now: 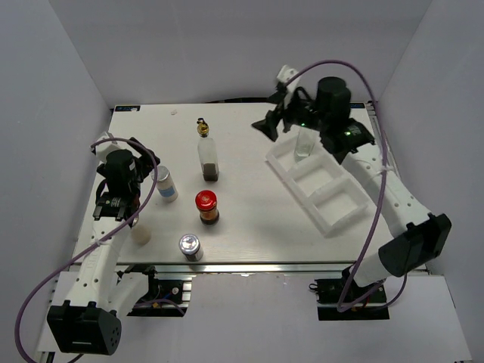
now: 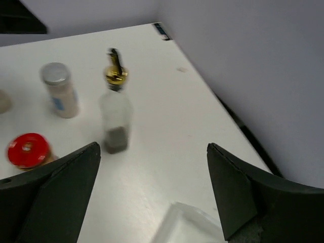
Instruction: Organize the condiment bottles
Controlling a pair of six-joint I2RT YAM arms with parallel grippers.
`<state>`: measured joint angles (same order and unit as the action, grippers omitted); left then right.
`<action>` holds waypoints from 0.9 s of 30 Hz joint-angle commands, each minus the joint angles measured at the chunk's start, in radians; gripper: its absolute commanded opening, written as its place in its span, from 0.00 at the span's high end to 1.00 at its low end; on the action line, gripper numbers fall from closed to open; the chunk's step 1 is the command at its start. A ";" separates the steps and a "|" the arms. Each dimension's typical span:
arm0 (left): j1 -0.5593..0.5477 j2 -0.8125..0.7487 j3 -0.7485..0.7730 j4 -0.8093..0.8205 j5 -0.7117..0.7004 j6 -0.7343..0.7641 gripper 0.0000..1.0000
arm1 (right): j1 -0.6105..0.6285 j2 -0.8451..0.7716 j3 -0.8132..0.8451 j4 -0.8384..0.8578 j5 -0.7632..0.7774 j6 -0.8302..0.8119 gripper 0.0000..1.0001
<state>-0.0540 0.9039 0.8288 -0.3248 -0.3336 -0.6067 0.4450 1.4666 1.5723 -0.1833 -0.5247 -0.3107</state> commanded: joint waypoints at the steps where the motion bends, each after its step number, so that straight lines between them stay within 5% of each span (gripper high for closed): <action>1: 0.002 -0.002 0.038 -0.052 -0.030 -0.022 0.02 | 0.087 0.092 0.035 -0.007 0.042 0.066 0.11; 8: 0.002 -0.016 0.023 -0.074 -0.031 -0.047 0.02 | 0.244 0.310 0.155 0.120 0.086 0.168 0.11; 19: 0.002 -0.007 0.003 -0.059 -0.010 -0.050 0.02 | 0.330 0.570 0.302 0.324 0.209 0.226 0.11; 22: 0.002 -0.005 0.003 -0.065 -0.013 -0.047 0.02 | 0.331 0.600 0.310 0.364 0.177 0.248 0.32; 23: 0.002 -0.007 0.006 -0.068 -0.013 -0.042 0.02 | 0.333 0.603 0.314 0.363 0.166 0.251 0.51; 27: 0.002 -0.014 0.004 -0.074 -0.027 -0.039 0.02 | 0.336 0.572 0.299 0.361 0.163 0.246 0.89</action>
<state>-0.0540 0.9062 0.8310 -0.3916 -0.3519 -0.6529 0.7792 2.0758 1.8359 0.0856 -0.3550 -0.0761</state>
